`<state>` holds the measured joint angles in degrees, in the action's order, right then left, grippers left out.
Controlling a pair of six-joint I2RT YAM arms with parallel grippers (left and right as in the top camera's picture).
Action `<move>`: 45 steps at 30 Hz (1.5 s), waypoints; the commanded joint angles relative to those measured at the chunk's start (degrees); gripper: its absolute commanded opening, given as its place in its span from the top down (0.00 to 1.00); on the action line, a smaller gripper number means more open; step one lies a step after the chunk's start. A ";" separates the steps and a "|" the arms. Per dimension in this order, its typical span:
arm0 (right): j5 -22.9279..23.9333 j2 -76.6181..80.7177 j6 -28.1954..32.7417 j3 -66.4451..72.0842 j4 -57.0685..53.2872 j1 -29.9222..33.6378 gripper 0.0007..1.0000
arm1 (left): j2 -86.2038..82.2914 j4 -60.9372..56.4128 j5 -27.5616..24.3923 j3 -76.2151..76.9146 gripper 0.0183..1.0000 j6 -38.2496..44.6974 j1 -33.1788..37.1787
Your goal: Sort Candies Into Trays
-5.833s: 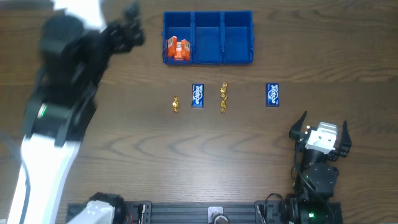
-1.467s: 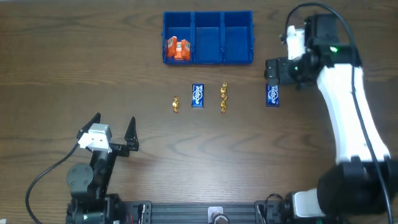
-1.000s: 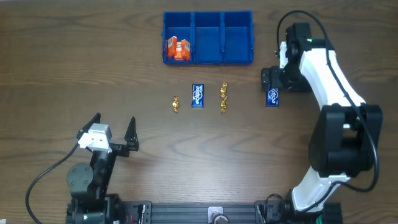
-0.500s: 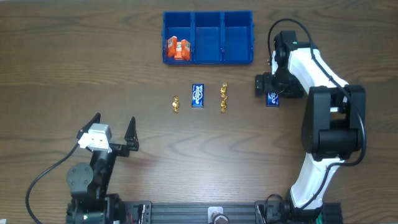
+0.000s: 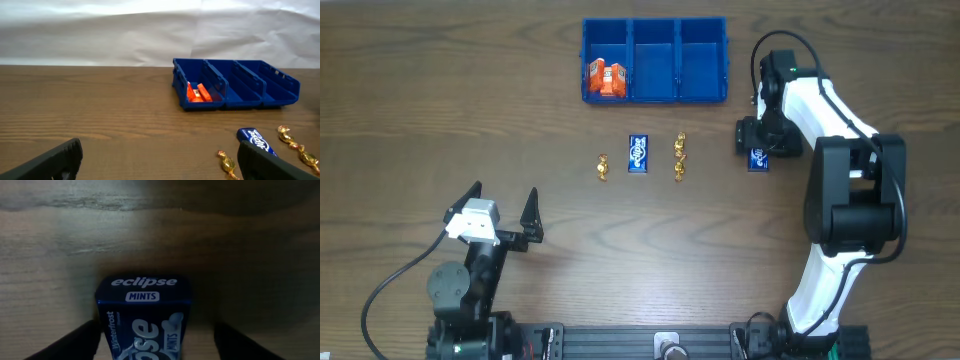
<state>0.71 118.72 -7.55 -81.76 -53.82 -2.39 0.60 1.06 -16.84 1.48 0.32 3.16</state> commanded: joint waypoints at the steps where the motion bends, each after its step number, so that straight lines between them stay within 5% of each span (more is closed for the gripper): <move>1: 0.74 0.79 -0.20 -0.74 0.28 -0.22 0.39 | -0.35 1.70 -1.14 -1.20 0.00 1.01 -0.20; 8: 0.72 0.79 -0.20 -0.74 0.15 -0.24 0.77 | -0.35 1.73 -1.14 -1.20 0.00 0.98 -0.20; 21: 0.55 -7.23 -0.44 -6.23 -5.22 -2.27 0.78 | -0.35 1.70 -1.14 -1.20 0.00 0.98 -0.20; 30: 3.23 -9.99 -6.71 -35.04 -19.15 -11.32 0.79 | -0.35 1.70 -1.14 -1.20 0.00 0.98 -0.20; 45: 8.28 0.17 -16.61 -41.07 -0.90 -23.17 0.80 | -0.35 1.70 -1.14 -1.20 0.00 0.98 -0.20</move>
<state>6.11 113.97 -20.67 -122.21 -56.31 -24.27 0.58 1.06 -16.84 1.48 0.32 3.16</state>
